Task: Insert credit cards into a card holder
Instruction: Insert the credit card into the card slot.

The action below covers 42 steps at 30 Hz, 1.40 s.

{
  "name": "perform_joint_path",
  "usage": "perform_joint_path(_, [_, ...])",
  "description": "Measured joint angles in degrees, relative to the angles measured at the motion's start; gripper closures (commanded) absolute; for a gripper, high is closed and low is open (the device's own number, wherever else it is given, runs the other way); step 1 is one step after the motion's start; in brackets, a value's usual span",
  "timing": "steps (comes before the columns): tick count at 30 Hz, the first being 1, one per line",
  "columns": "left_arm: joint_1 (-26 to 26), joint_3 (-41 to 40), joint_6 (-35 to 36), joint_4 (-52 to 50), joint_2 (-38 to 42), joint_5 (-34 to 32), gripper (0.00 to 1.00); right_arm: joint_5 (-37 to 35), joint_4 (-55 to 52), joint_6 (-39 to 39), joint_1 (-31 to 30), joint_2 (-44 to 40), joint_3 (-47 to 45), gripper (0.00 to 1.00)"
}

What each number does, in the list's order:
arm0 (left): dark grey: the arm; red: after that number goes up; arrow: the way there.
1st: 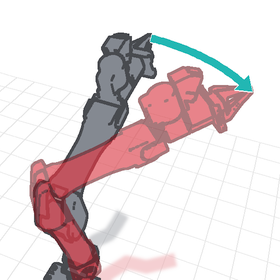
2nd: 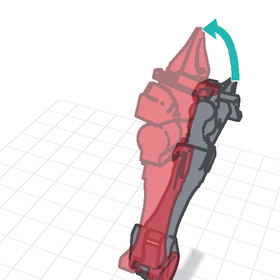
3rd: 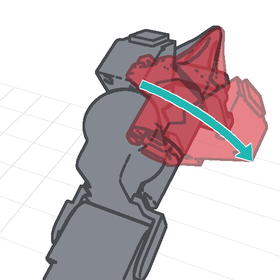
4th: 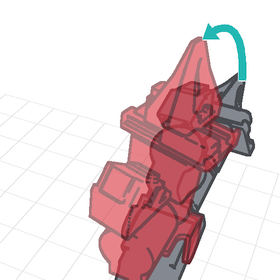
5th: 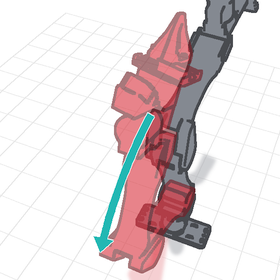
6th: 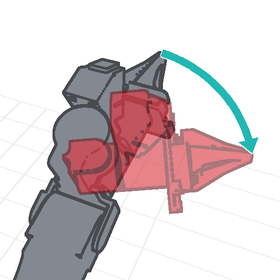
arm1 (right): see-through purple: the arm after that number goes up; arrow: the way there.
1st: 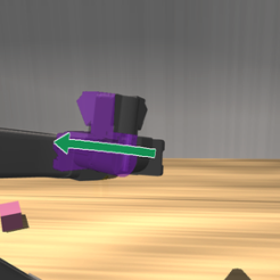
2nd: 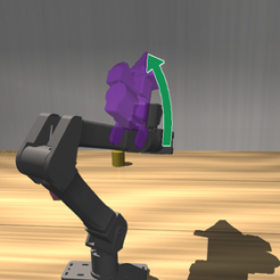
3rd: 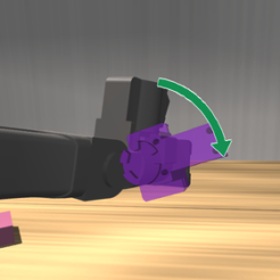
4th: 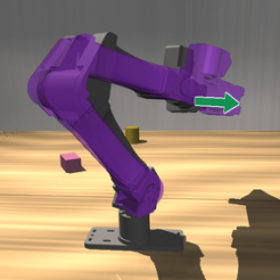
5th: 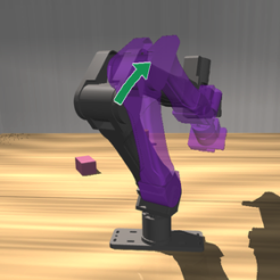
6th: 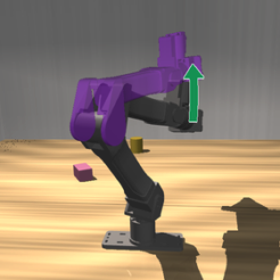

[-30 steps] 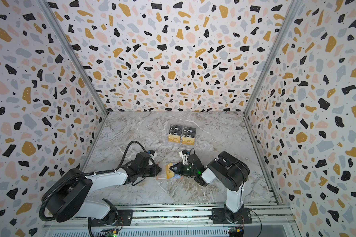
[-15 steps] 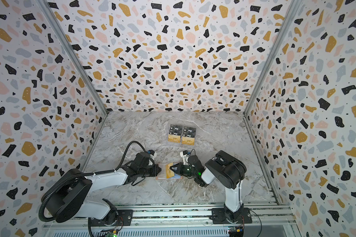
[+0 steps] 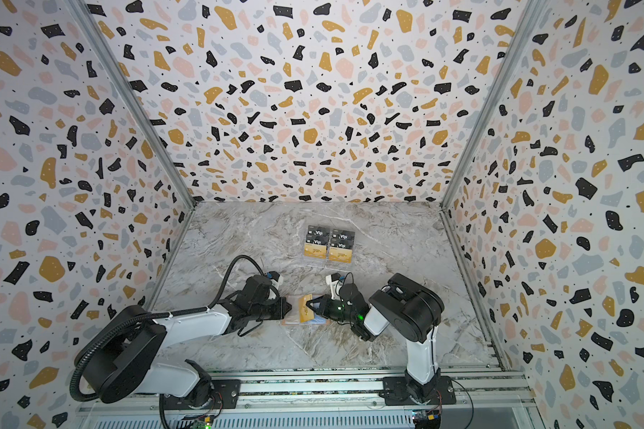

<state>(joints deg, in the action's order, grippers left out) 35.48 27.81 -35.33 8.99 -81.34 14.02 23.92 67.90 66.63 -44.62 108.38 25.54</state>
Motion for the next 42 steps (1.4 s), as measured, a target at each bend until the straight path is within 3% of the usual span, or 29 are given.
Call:
perform_joint_path(32, [0.0, 0.0, -0.3, 0.0, 0.1, 0.0, 0.9, -6.4, -1.0, -0.5, -2.8, -0.6, 0.0, 1.0])
perform_joint_path(42, [0.0, -0.8, -2.4, -2.1, 4.1, -1.5, 0.89, -8.2, -4.1, -0.5, -4.2, -0.8, 0.2, 0.77])
